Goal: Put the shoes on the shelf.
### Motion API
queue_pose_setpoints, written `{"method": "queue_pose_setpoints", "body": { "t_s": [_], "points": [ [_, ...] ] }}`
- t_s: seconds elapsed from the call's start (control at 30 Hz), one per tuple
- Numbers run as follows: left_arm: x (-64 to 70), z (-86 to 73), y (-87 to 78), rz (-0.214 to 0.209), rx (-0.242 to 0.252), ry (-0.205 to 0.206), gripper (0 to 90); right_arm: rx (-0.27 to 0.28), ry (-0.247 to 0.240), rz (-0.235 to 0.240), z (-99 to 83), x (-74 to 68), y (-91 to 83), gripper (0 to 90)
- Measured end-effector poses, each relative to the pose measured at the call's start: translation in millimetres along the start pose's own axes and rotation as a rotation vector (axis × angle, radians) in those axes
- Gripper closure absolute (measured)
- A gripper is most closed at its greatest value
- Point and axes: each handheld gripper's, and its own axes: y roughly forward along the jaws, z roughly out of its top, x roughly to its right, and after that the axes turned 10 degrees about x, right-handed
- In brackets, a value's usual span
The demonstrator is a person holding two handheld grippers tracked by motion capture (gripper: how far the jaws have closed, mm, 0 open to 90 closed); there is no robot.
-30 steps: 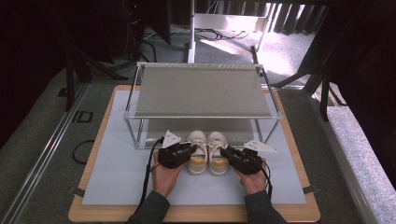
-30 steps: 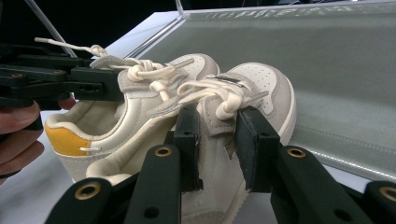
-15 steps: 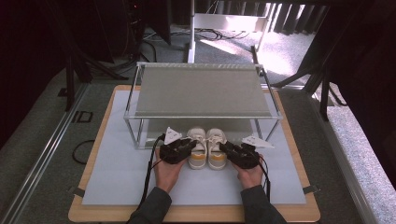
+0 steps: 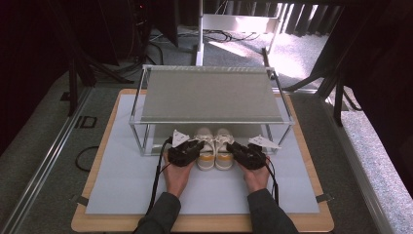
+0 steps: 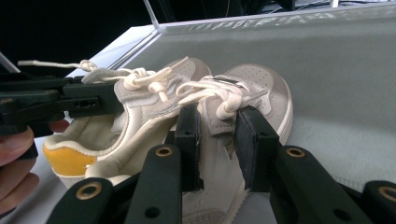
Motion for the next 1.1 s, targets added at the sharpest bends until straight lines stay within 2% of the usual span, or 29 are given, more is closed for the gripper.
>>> {"method": "queue_pose_setpoints", "body": {
  "t_s": [0.27, 0.43, 0.5, 0.57, 0.7, 0.87, 1.0, 1.1],
  "points": [
    [-5.2, 4.2, 8.9, 0.03, 0.031, -0.009, 65.3, 0.018, 0.002, -0.006, 5.1, 4.1, 12.3, 71.7],
    [-7.8, 3.5, 15.2, 0.051, 0.039, -0.043, 65.5, 0.018, 0.026, -0.017, 4.8, 6.2, 19.7, 71.7],
    [-8.9, 4.1, 17.3, 0.051, 0.043, -0.028, 65.6, 0.021, 0.036, -0.019, 5.1, 6.9, 20.6, 71.7],
    [-9.5, 4.2, 19.5, 0.055, 0.045, -0.03, 65.6, 0.024, 0.024, -0.019, 5.3, 8.7, 22.6, 71.7],
    [-12.0, 2.8, 21.8, 0.065, 0.039, -0.032, 65.4, 0.014, 0.031, -0.012, 4.0, 11.1, 25.9, 71.4],
    [-10.8, 1.7, 23.3, 0.071, 0.04, -0.031, 57.4, -0.01, 0.028, -0.028, 6.5, 10.1, 28.7, 69.1],
    [-11.7, 2.7, 20.5, 0.078, 0.064, -0.052, 47.5, -0.011, 0.032, -0.023, 7.9, 14.0, 28.6, 65.0],
    [-10.0, 2.8, 17.3, 0.09, 0.073, -0.04, 45.3, -0.01, 0.027, -0.033, 8.0, 13.8, 28.4, 59.5]
  ]
}}
